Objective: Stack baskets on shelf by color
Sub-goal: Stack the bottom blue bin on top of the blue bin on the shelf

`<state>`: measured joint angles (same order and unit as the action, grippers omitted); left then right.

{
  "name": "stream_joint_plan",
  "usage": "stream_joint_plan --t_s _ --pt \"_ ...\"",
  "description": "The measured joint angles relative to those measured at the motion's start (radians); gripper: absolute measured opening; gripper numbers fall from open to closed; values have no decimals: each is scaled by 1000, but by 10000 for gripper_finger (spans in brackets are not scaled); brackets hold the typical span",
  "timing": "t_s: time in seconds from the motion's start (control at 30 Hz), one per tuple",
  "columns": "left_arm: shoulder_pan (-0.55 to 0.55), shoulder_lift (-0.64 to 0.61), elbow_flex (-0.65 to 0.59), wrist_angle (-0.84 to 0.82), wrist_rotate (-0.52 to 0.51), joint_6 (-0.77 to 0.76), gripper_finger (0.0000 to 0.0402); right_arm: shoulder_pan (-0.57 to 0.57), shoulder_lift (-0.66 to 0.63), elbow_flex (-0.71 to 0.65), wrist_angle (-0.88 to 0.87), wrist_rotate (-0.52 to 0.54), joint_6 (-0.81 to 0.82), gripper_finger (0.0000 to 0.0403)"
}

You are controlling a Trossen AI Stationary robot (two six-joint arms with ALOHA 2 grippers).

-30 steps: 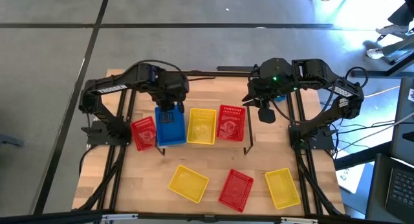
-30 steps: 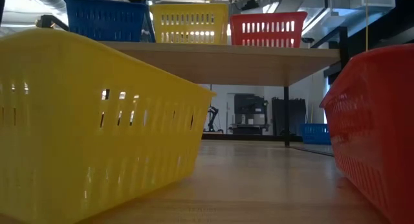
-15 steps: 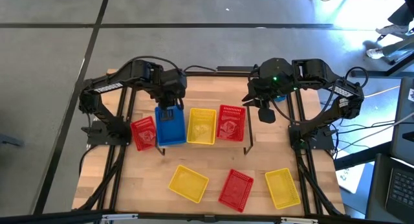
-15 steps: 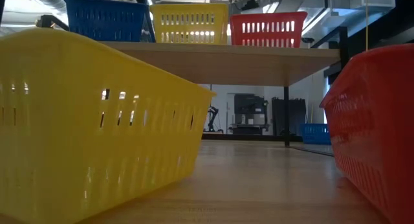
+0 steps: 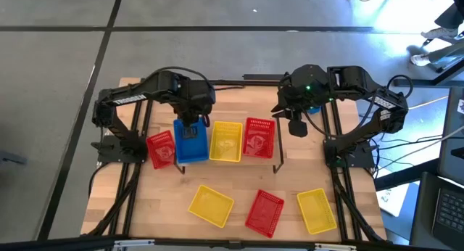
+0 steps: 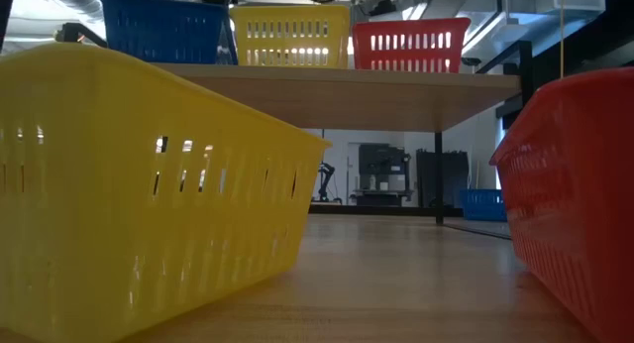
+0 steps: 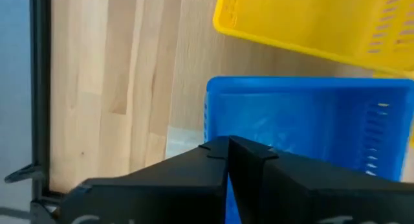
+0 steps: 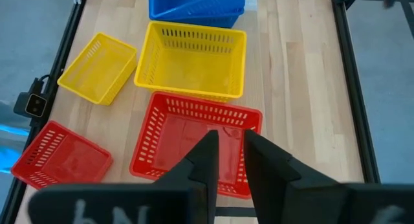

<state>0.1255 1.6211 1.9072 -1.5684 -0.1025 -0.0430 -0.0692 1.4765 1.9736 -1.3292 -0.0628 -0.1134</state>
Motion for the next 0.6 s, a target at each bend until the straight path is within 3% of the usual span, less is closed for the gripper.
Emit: stream_joint_plan --t_s 0.2,0.5,0.6 --pt "1 9 -47 -3 -35 5 0 0 0 0 0 0 0 69" --pt "-33 -18 -4 -4 -20 -6 0 0 0 0 0 -1 -1 69" --pt "-43 -17 28 -1 -120 -7 0 0 0 0 0 0 -2 69"
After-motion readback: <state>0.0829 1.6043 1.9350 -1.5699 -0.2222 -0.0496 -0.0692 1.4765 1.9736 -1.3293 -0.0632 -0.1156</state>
